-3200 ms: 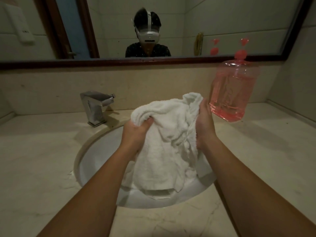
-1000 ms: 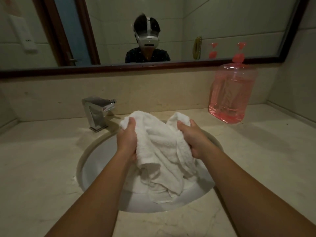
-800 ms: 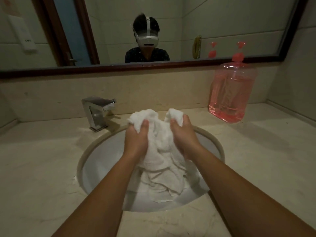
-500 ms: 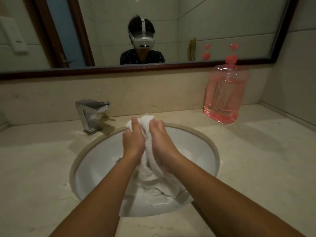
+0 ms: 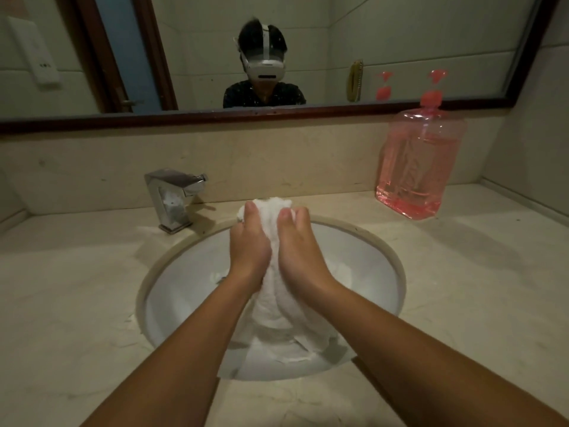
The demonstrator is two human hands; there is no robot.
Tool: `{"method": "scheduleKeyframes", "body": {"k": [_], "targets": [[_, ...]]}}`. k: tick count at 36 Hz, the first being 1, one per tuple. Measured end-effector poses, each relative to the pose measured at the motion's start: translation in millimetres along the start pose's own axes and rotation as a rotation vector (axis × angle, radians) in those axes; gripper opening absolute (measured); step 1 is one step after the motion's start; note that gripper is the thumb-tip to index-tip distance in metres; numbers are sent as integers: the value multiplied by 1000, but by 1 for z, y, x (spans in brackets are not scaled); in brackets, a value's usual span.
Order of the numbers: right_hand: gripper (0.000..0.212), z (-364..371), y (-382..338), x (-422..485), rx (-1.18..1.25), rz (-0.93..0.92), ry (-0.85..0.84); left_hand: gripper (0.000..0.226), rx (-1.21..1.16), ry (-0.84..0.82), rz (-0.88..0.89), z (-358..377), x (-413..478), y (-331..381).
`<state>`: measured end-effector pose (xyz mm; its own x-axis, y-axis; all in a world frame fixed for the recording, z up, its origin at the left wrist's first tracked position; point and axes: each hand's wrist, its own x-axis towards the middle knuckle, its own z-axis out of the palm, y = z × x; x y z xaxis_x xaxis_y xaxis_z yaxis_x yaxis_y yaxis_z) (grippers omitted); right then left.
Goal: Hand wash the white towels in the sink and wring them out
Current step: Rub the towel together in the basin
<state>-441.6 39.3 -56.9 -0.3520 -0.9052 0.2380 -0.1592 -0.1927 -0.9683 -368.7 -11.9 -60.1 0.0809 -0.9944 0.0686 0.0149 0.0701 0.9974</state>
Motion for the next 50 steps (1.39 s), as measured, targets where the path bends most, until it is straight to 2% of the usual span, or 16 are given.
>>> {"method": "scheduleKeyframes", "body": {"k": [5, 9, 13, 16, 18, 21, 23, 27, 31, 35, 39, 42, 45, 47, 48, 50], "targets": [[31, -8, 0, 29, 41, 185, 88, 54, 53, -109, 69, 8, -13, 0], [35, 0, -7, -12, -36, 47, -74, 55, 78, 20, -5, -4, 12, -5], [29, 2, -2, -7, -94, -56, -73, 47, 69, -88, -2, -7, 17, -7], [32, -14, 6, 30, -76, 57, 27, 62, -41, -180, -26, -6, 9, -4], [36, -25, 17, 46, -38, 214, 22, 50, 30, -197, 25, -3, 3, -3], [47, -32, 28, 47, -322, 353, 53, 52, 73, -154, 99, -2, 1, -2], [50, -33, 22, 37, -466, 263, 93, 70, 108, -148, 150, -6, 2, -1], [55, -26, 10, 24, -158, 68, -59, 106, 294, -301, 387, -11, 1, -4], [65, -40, 8, 28, 206, 268, -147, 127, 539, -481, 523, -11, 3, -5], [31, -61, 15, 31, 203, 416, -267, 125, 506, -512, 622, -14, -1, -12], [34, -62, 11, 31, 560, 482, -282, 104, 75, -242, 532, -16, 5, -18], [47, -64, 5, 32, 763, 448, -344, 75, -32, -45, 394, -20, 14, -18], [32, -59, -12, 23, 776, 389, -406, 85, -90, -316, 135, -21, 19, -20], [61, -59, -20, 22, 776, 349, -348, 107, -119, -475, -42, -18, 19, -24], [74, -60, -26, 20, 801, 358, -301, 113, -85, -503, -62, -16, 18, -26], [64, -60, -19, 24, 676, 326, -301, 118, 17, -399, -9, -13, 17, -24]]}}
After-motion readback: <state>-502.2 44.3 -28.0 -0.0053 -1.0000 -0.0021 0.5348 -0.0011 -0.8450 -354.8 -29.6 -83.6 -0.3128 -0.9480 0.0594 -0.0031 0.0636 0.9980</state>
